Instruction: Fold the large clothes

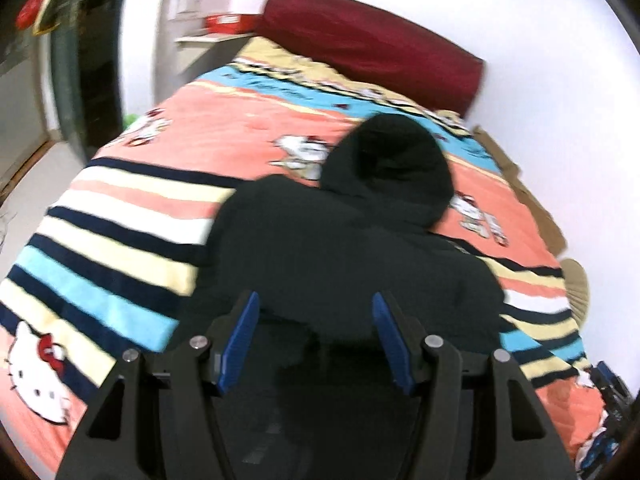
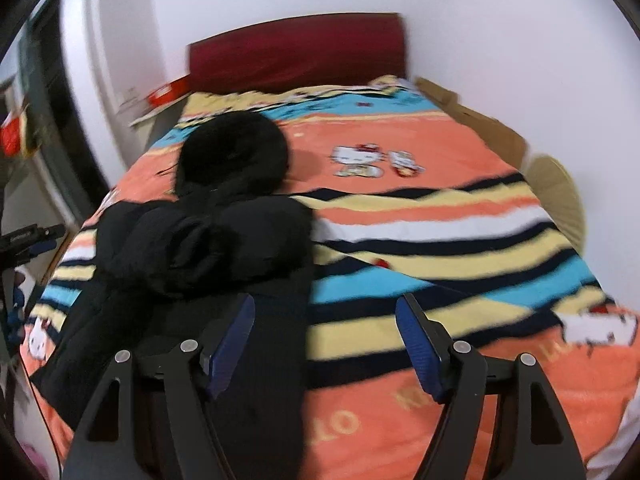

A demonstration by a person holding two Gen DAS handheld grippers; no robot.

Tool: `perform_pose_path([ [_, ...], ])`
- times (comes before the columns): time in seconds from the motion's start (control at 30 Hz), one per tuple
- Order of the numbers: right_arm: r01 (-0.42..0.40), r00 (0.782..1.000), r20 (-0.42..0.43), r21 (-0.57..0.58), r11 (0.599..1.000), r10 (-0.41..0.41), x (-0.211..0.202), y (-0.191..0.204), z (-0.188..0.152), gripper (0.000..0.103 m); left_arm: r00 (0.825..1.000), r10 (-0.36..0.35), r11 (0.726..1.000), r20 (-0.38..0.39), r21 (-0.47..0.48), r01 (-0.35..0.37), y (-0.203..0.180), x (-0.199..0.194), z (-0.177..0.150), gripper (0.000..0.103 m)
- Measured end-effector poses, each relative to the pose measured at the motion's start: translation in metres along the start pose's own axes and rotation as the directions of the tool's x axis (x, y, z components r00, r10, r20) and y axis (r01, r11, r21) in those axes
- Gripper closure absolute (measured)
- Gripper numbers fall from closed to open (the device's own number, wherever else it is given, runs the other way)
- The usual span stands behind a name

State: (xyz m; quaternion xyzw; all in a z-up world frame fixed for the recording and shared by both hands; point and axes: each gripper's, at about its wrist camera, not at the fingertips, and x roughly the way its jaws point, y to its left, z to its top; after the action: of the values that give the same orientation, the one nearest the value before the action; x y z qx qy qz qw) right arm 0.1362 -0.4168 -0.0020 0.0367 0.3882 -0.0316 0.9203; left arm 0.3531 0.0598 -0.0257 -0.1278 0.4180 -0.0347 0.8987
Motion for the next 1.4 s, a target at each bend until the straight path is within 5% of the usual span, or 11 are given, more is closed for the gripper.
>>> perform_pose_path([
  [0.23,-0.113,0.993,-0.041,-0.169,0.979,0.107,0.056,0.116,0.050,0.029,0.992,0.120,0.992,-0.028,0.052,-0.118,0.055,0.039,0.017,0.046],
  [0.53,-0.211,0.977,-0.093,-0.301,0.930,0.191,0.174,0.231,0.079,0.029,0.996,0.093,0.986,-0.008,0.138,-0.092,0.039,0.125,0.055,0.046],
  [0.77,-0.185,0.976,-0.169,-0.298,0.937,0.139,0.229,0.202,0.046,0.029,0.992,0.087,0.972,-0.094,0.225,-0.064,0.019,0.189,0.014,0.043],
  [1.0,-0.144,0.975,-0.206,-0.308,0.940,0.082,0.208,0.131,0.016,0.029,0.980,0.114,0.958,-0.165,0.280,-0.065,0.024,0.171,-0.021,0.041],
  [1.17,-0.134,0.978,-0.193,-0.286,0.949,0.080,0.178,0.113,0.028,0.029,0.994,0.086,0.961,-0.074,0.270,-0.063,0.016,0.135,-0.006,0.042],
  [1.4,-0.138,0.984,-0.145,-0.277,0.951,0.100,0.188,0.118,0.062,0.029,0.994,0.098,0.974,-0.045,0.212,-0.086,0.012,0.160,0.030,0.042],
])
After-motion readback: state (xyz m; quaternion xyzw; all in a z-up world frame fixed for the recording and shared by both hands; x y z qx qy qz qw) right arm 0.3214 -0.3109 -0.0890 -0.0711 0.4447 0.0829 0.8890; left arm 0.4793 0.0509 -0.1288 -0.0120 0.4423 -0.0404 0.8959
